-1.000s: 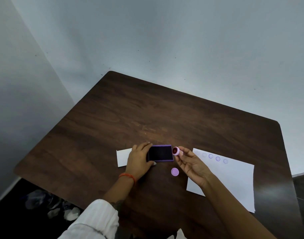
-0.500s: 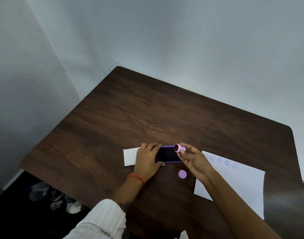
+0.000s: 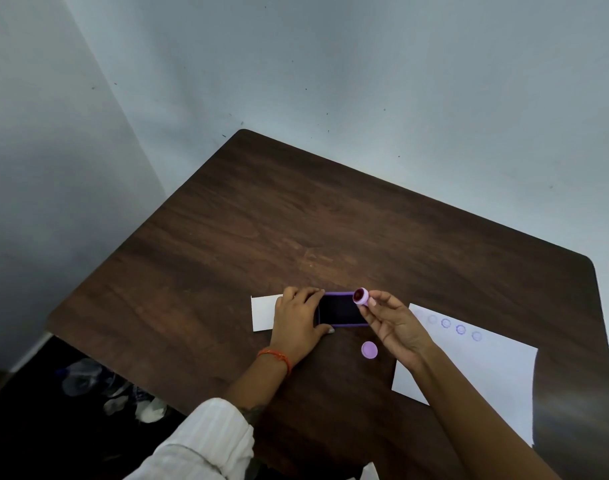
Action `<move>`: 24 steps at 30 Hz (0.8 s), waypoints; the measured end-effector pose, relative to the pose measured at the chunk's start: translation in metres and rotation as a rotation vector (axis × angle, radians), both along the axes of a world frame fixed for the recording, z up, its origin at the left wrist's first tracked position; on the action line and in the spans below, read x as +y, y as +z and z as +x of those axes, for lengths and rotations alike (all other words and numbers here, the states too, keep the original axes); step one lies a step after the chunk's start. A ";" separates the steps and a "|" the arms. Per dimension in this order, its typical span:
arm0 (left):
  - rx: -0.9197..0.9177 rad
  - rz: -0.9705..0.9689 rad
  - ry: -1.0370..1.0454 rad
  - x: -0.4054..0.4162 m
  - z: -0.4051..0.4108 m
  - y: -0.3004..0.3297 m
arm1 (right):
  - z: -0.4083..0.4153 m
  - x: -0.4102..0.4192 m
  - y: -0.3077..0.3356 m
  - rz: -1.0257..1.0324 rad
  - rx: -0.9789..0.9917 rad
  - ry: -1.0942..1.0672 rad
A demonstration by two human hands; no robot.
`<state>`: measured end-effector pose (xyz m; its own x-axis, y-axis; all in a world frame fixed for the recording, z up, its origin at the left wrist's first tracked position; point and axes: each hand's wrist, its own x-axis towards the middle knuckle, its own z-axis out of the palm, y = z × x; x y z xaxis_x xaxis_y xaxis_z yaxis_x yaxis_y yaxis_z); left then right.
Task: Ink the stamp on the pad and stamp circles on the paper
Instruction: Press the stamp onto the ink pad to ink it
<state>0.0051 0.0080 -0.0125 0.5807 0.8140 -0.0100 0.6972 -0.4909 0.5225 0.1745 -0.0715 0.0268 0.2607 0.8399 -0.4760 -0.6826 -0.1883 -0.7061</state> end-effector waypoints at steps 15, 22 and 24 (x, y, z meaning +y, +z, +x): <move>-0.009 -0.013 0.003 0.000 0.001 0.001 | 0.001 -0.002 -0.001 -0.059 -0.257 0.047; -0.018 0.003 0.007 0.001 0.000 -0.001 | -0.016 0.009 0.005 -0.150 -1.163 0.173; -0.025 0.008 0.007 0.002 0.000 -0.003 | -0.023 0.013 0.005 -0.122 -1.391 0.248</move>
<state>0.0047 0.0098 -0.0150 0.5751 0.8180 0.0112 0.6872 -0.4905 0.5359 0.1517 -0.0580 0.0322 0.4237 0.9054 -0.0292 0.6046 -0.3066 -0.7352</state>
